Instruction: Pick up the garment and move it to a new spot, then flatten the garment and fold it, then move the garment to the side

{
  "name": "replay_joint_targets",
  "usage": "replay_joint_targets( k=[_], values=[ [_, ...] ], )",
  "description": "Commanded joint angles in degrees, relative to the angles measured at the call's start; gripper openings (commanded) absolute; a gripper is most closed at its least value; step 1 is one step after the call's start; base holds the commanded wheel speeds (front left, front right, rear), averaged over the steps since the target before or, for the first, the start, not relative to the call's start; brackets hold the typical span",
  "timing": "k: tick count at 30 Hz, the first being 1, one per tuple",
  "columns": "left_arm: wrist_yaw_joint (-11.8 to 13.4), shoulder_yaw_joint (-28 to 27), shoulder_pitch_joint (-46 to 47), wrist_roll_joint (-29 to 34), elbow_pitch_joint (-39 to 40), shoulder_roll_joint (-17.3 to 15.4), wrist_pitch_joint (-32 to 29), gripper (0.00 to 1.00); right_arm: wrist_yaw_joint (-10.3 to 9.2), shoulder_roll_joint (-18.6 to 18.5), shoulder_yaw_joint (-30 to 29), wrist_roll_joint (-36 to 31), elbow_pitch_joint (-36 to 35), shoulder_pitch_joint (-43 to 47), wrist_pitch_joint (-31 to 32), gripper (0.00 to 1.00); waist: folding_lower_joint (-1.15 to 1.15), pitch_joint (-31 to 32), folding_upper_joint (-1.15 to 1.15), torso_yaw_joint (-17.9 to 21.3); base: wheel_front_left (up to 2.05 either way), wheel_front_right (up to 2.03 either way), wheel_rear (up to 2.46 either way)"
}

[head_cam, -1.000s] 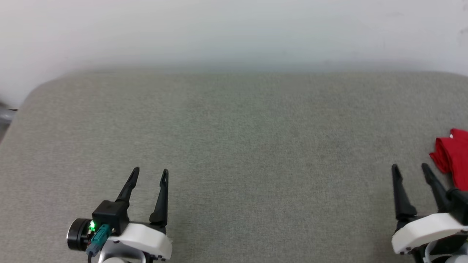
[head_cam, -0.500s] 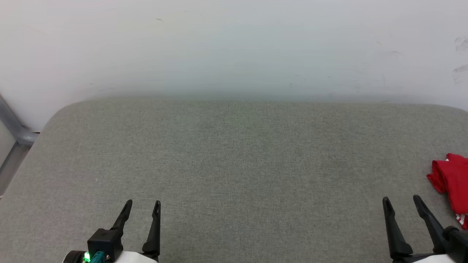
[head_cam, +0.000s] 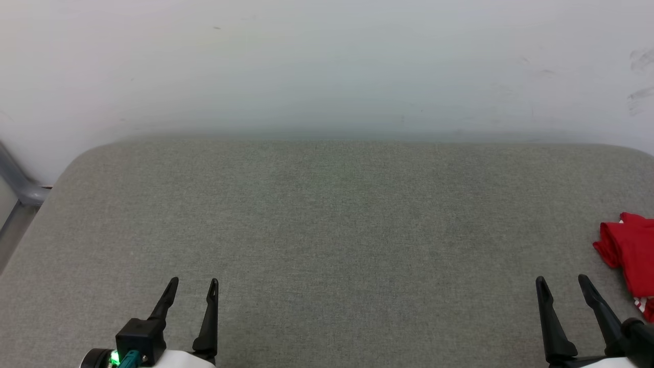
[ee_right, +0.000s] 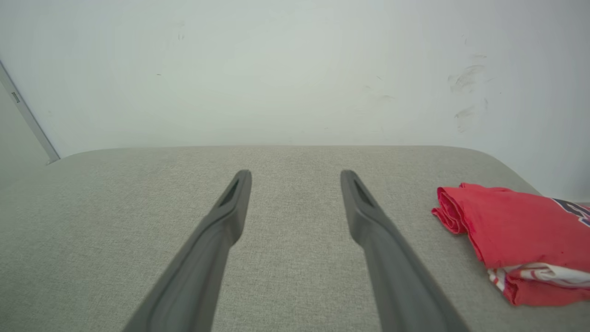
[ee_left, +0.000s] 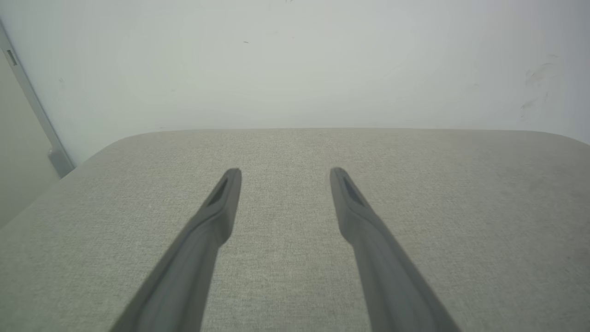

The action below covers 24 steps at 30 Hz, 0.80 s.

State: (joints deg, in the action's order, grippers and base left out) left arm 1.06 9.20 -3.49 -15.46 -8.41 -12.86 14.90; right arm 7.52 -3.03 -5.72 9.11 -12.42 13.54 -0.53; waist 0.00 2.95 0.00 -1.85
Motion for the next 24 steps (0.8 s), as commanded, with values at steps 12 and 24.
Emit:
replay_joint_targets(
  k=[12,24],
  values=[
    [-0.14,0.09,1.55,-0.25,0.04,-0.13,0.41,1.00,-0.07,0.26,0.24,0.88,0.84,-1.29,-1.09,1.00,0.00,-0.18,0.00,-0.13,0.00,0.00,0.00],
    [-0.68,-1.12,0.99,-6.02,-1.97,1.51,-1.86,0.00,0.00,-0.24,0.80,7.37,4.00,-1.27,-0.74,0.00,0.00,-0.35,0.00,-0.10,0.00,0.00,0.00]
  ],
)
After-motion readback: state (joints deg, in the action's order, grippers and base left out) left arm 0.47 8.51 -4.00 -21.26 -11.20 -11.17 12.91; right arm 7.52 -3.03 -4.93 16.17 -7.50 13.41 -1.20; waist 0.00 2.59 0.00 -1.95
